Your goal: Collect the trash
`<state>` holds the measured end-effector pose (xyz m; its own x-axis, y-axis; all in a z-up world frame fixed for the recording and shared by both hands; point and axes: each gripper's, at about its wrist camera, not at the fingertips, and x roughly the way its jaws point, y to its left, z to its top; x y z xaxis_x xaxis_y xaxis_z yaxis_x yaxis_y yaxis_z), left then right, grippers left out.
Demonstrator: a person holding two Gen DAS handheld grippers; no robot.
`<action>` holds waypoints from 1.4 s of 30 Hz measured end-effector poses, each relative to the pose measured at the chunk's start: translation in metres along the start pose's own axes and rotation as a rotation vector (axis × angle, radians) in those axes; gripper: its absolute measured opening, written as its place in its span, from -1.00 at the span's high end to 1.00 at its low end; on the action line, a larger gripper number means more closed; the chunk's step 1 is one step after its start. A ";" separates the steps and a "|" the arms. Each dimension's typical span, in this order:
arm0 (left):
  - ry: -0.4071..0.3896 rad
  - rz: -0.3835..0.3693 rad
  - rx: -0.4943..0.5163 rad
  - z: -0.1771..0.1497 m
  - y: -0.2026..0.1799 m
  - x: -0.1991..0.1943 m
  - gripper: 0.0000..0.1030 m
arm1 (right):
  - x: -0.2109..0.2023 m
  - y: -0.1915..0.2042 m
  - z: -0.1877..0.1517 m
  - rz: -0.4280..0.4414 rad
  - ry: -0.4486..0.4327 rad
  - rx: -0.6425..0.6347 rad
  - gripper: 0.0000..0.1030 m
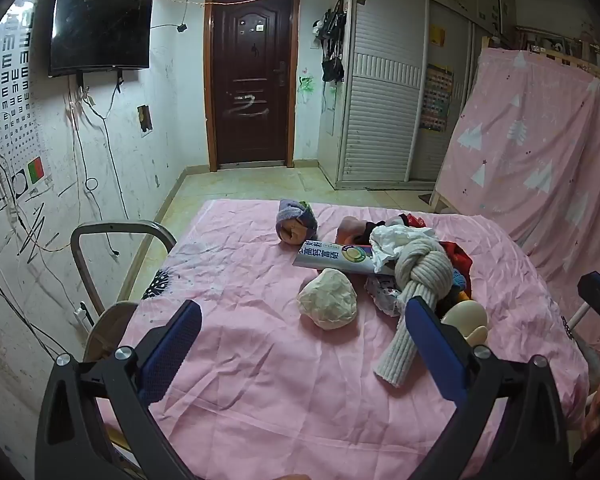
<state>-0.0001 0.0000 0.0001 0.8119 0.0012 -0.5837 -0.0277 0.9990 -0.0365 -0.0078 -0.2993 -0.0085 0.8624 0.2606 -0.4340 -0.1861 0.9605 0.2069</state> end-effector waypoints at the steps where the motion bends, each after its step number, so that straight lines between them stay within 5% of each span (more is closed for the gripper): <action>1: -0.004 0.001 0.003 0.000 0.000 0.000 -0.80 | 0.000 0.000 0.000 0.000 0.000 0.000 -0.91; 42: 0.003 -0.005 -0.004 0.002 -0.002 -0.001 -0.80 | 0.000 0.000 0.001 -0.002 -0.002 0.007 -0.91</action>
<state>0.0002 -0.0020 0.0022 0.8102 -0.0044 -0.5862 -0.0256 0.9988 -0.0428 -0.0069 -0.2994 -0.0077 0.8638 0.2584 -0.4324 -0.1812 0.9603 0.2119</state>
